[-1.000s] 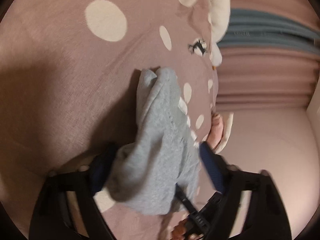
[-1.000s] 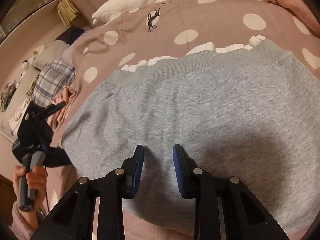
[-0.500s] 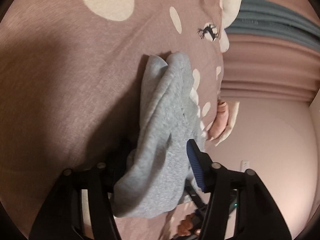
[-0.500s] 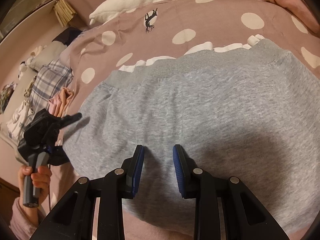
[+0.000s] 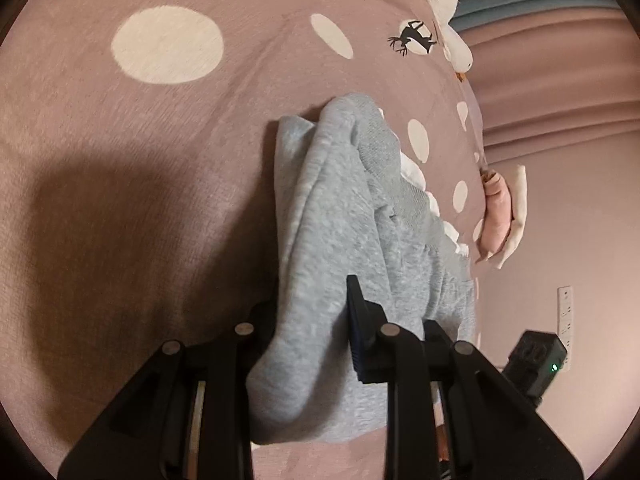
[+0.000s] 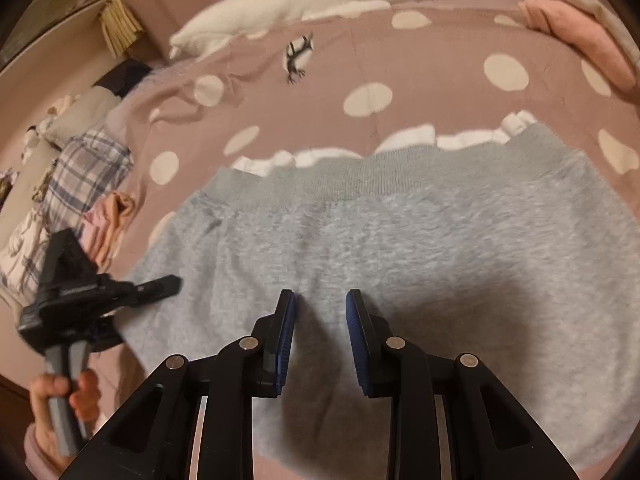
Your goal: Fold small clothes
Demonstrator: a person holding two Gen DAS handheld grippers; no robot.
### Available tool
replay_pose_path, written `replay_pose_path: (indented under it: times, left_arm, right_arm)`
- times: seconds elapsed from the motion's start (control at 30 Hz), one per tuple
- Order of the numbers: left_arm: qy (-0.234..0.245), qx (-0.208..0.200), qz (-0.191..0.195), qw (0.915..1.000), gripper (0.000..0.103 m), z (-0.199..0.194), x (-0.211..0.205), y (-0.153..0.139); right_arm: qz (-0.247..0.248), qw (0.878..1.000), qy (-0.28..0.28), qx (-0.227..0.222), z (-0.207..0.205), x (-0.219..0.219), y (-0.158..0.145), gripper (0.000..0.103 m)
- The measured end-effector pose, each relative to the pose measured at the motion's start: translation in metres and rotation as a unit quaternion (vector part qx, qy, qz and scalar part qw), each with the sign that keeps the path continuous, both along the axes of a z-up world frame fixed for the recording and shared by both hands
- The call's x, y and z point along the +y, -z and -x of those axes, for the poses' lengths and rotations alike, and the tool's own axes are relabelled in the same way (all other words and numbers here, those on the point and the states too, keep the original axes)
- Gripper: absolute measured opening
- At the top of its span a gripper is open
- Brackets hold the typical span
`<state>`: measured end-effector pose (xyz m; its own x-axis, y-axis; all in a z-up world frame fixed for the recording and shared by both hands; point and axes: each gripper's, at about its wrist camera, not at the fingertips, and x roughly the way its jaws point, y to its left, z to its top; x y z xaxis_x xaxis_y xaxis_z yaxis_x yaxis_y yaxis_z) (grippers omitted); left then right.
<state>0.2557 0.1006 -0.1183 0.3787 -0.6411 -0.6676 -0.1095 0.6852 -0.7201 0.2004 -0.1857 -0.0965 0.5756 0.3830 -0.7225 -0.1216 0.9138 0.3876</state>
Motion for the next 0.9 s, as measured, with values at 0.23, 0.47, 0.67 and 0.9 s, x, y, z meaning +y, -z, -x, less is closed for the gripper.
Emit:
replay_pose_path:
  times: [0.23,0.47,0.67,0.9]
  left_arm:
    - [0.004,-0.001,-0.023,0.9997,0.027,-0.001,-0.003,0.004]
    - [0.006,-0.007,-0.045,0.9989,0.027,-0.001,-0.008,0.001]
    - [0.007,-0.010,-0.055,0.9984,0.027,0.000,-0.010,0.000]
    - [0.008,-0.012,-0.065,0.9978,0.027,0.000,-0.012,0.000]
  right_arm:
    - [0.001,1.000,-0.005,0.002,0.000,-0.002,-0.003,0.029]
    - [0.020,0.999,-0.033,-0.010,0.023,0.001,-0.004,0.029]
    - [0.034,0.999,-0.038,0.000,0.025,0.004,0.001,0.029]
    - [0.011,1.000,-0.014,-0.022,0.012,0.000,-0.018,0.029]
